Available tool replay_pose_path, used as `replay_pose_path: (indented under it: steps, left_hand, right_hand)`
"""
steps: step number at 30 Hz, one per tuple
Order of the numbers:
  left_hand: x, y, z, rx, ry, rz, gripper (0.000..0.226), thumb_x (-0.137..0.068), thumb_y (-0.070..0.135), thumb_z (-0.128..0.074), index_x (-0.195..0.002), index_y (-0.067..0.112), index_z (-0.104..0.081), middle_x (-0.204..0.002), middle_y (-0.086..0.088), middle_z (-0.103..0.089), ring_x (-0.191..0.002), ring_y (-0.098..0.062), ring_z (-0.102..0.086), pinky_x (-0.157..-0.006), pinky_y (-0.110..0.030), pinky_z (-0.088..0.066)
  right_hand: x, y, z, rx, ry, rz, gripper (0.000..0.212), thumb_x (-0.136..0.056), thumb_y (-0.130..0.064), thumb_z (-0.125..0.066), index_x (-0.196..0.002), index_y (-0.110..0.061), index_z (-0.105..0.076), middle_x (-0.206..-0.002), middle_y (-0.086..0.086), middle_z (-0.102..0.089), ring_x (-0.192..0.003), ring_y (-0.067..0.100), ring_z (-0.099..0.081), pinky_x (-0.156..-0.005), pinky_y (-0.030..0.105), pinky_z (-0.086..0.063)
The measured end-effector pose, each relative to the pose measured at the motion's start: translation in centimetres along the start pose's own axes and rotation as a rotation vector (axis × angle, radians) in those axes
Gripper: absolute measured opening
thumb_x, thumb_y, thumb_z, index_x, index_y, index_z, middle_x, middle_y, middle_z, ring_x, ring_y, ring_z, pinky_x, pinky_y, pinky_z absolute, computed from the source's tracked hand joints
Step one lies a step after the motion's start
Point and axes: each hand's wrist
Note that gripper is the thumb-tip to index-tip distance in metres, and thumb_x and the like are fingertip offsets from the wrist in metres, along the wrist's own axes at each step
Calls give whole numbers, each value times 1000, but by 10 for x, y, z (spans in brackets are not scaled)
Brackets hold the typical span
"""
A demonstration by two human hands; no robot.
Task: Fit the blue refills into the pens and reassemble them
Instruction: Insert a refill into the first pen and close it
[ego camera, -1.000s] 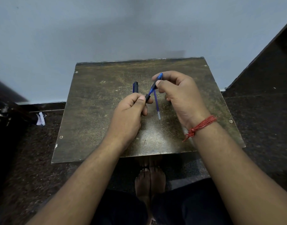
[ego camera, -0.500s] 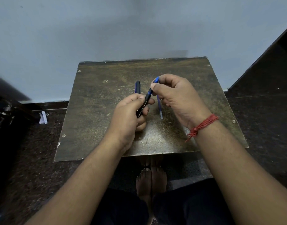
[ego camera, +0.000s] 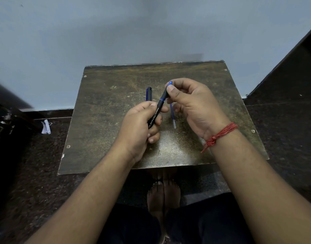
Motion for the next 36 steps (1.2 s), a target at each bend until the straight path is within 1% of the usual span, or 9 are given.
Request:
replay_pose_path:
  steps: [4, 9, 13, 18, 21, 24, 28, 32, 36]
  left_hand:
    - [0, -1, 0, -22, 0, -11, 30, -105, 20, -42, -92, 7, -66, -60, 2, -49, -35, -2, -26, -34, -16, -25]
    - [-2, -2, 1, -16, 0, -6, 30, -103, 21, -43, -91, 9, -68, -61, 2, -50, -35, -2, -26, -34, -16, -25]
    - [-1, -2, 0, -15, -2, 0, 30, -104, 19, -41, -91, 8, -66, -61, 2, -49, -35, -2, -25, -34, -15, -25]
    - [0, -3, -3, -33, -7, -5, 30, -105, 18, -41, -90, 8, -65, -60, 3, -48, -35, -2, -24, -34, -15, -24]
    - [0, -2, -3, -34, 0, -9, 30, -105, 18, -41, -92, 7, -65, -61, 2, -48, -35, -3, -24, -34, -15, -24]
    - [0, -2, -2, -31, 3, -7, 29, -105, 18, -41, -93, 7, -65, -61, 2, -48, -35, -3, -25, -34, -16, -24]
    - [0, -2, -2, -34, 2, -9, 29, -105, 18, -41, -92, 8, -65, -60, 3, -48, -35, -3, -24, -34, -15, -24]
    - [-1, -3, -1, -49, -6, -17, 29, -102, 21, -43, -89, 11, -67, -60, 3, -48, -36, -3, -25, -35, -15, -25]
    - [-2, -3, 0, -43, -14, -24, 28, -101, 22, -44, -91, 10, -67, -61, 2, -48, -36, -2, -26, -35, -15, -25]
  right_hand:
    - [-1, 3, -1, 25, 30, -28, 13, -89, -21, -73, -82, -18, -63, -75, -1, -67, -65, 9, -56, -51, 20, -39]
    - [-2, 4, 1, -49, 19, -7, 10, -92, -21, -69, -97, -15, -64, -93, 9, -75, -82, 23, -68, -70, 39, -47]
    - [-2, 2, 0, -56, -14, -5, 4, -96, -10, -62, -96, -13, -65, -87, 5, -76, -73, 15, -68, -59, 24, -46]
    - [-3, 5, -3, -16, 56, -5, 18, -90, -17, -72, -80, -18, -57, -68, -2, -64, -61, 11, -57, -48, 22, -38]
    - [-3, 7, -2, 19, 84, -7, 19, -88, -30, -74, -82, -18, -59, -75, 0, -68, -70, 14, -63, -58, 30, -46]
    - [-4, 7, 2, -32, 55, -7, 10, -93, -23, -68, -97, -13, -66, -94, 7, -75, -87, 20, -68, -73, 40, -48]
    - [-3, 6, -1, -43, 5, -4, 4, -95, -12, -64, -97, -12, -67, -86, 2, -74, -78, 15, -66, -63, 28, -45]
    - [-3, 9, -7, 6, 95, -19, 17, -88, -25, -75, -82, -17, -60, -77, 6, -59, -77, 26, -54, -67, 42, -43]
    - [-1, 7, -8, -70, 91, -15, 15, -94, -24, -68, -95, -10, -62, -87, 8, -66, -80, 24, -63, -71, 38, -49]
Point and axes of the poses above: each hand's wrist, its own x-axis away from the middle knuckle, its own z-axis out of the back of the hand, y = z × x
